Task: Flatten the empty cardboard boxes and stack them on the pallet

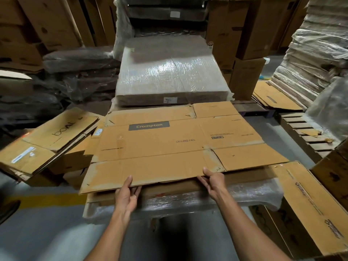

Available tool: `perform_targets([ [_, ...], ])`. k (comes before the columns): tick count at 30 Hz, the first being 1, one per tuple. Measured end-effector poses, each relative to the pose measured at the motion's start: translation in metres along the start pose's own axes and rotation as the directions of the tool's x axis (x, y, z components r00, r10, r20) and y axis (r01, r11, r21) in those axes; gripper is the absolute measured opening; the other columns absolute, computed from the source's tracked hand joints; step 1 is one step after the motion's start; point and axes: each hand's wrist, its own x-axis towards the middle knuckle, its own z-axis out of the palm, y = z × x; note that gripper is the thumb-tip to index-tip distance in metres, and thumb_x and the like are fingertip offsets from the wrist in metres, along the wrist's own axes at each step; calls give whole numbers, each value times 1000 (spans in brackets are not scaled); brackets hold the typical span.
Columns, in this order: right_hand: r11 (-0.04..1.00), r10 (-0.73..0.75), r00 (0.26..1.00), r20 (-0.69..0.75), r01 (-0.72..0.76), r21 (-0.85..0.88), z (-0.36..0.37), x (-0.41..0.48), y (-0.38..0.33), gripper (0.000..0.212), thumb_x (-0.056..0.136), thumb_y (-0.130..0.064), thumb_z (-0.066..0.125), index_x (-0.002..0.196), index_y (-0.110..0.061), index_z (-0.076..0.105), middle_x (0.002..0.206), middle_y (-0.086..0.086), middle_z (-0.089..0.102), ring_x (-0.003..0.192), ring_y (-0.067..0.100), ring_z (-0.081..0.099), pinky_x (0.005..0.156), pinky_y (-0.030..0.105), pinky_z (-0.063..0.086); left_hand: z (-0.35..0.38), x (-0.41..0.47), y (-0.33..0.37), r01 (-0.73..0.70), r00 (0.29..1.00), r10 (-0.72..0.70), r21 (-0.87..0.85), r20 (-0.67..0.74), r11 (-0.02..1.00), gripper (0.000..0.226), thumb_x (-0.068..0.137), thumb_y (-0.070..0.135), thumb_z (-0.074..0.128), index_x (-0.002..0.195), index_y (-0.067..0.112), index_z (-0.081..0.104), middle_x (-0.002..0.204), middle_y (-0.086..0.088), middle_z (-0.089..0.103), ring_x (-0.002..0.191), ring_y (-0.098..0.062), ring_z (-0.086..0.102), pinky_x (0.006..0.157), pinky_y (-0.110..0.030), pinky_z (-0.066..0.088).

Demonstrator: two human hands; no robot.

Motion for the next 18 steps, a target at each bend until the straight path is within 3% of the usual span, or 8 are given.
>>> perform_targets([
  [2,997,7,1000,-22,-5,76,5,3,12,20,95,9,58,114,17,60,126,28,59,115,39,64,50,26,59,-1,2,2,16,1000,-17,30,23,999,5,95,4,65,100,2,63,114,-12,61,111,-25,55,91,-37,59],
  [3,994,9,999,-35,-5,110,7,4,17,22,95,10,58,117,15,58,127,29,59,118,40,63,48,25,58,0,2,3,28,999,-30,46,40,999,2,95,2,64,97,1,62,112,-12,62,111,-25,55,91,-36,60],
  [5,986,-1,998,-70,13,164,9,6,24,28,95,10,58,123,9,52,127,29,59,120,40,62,46,25,57,3,5,2,50,997,-53,70,53,996,6,96,-1,62,90,-1,59,106,-14,63,102,-25,58,88,-39,61],
  [8,990,-19,995,-98,32,139,12,8,29,22,95,11,58,113,2,49,128,29,56,122,40,61,42,23,53,1,17,-1,59,997,-62,72,47,996,8,97,-2,58,90,-2,55,104,-17,62,97,-25,61,103,-49,52],
  [12,996,-3,995,-100,12,88,15,16,32,32,96,15,55,127,11,49,131,29,51,117,41,63,44,26,57,-1,31,0,77,997,-77,103,-1,992,9,100,0,53,103,-7,50,99,-14,64,91,-24,62,112,-53,43],
  [14,995,14,996,-93,-4,102,15,15,32,32,95,19,52,126,12,53,121,27,54,109,36,65,56,33,63,1,32,-1,92,995,-86,156,-44,983,21,101,3,52,117,-11,49,103,-14,66,81,-24,65,99,-46,55],
  [15,996,21,996,-90,-13,88,12,15,31,26,94,20,51,119,12,56,113,25,55,102,32,64,64,36,65,2,29,-3,116,993,-106,219,-59,969,23,102,10,52,116,-10,52,107,-16,66,73,-24,69,82,-40,62],
  [18,997,66,994,-88,-70,-36,1,18,36,17,95,18,49,103,11,62,94,19,59,87,27,64,83,37,61,0,29,-16,182,983,-171,533,-70,827,44,106,38,44,102,-2,61,104,-17,69,50,-17,71,42,-24,56],
])
